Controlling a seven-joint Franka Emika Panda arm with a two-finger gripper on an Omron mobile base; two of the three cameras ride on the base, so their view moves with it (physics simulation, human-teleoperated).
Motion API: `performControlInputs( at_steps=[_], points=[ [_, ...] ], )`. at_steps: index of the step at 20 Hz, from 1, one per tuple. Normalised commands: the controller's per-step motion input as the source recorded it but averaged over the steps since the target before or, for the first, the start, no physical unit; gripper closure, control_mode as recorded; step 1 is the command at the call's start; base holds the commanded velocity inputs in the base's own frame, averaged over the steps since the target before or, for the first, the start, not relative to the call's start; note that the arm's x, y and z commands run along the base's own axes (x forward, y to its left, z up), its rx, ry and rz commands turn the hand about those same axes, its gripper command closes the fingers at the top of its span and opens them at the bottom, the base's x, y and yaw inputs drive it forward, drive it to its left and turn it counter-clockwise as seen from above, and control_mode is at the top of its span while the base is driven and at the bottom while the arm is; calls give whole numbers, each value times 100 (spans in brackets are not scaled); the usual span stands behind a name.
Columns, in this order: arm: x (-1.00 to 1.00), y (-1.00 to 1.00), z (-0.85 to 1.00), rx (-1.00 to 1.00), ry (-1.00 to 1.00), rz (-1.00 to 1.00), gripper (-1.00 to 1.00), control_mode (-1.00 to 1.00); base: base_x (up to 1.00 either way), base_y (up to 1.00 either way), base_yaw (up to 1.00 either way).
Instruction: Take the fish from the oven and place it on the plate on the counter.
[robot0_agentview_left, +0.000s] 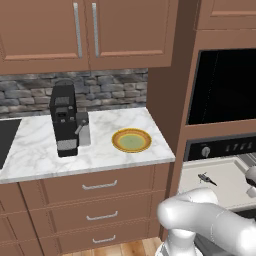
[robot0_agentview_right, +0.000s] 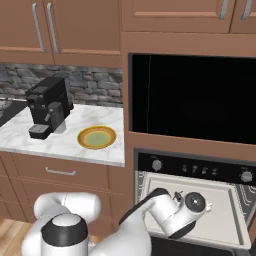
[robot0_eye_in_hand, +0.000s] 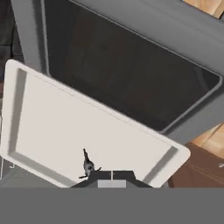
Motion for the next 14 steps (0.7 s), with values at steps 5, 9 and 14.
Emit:
performControlInputs(
  at_steps=[5,9,14],
  points=[
    [-77,-19,8,-4,0,45,100,-100,0,0,0],
    [-55,-13,3,-3,0,56,100,-100,0,0,0],
    [-29,0,27,-14,0,57,100,-100,0,0,0]
  ],
)
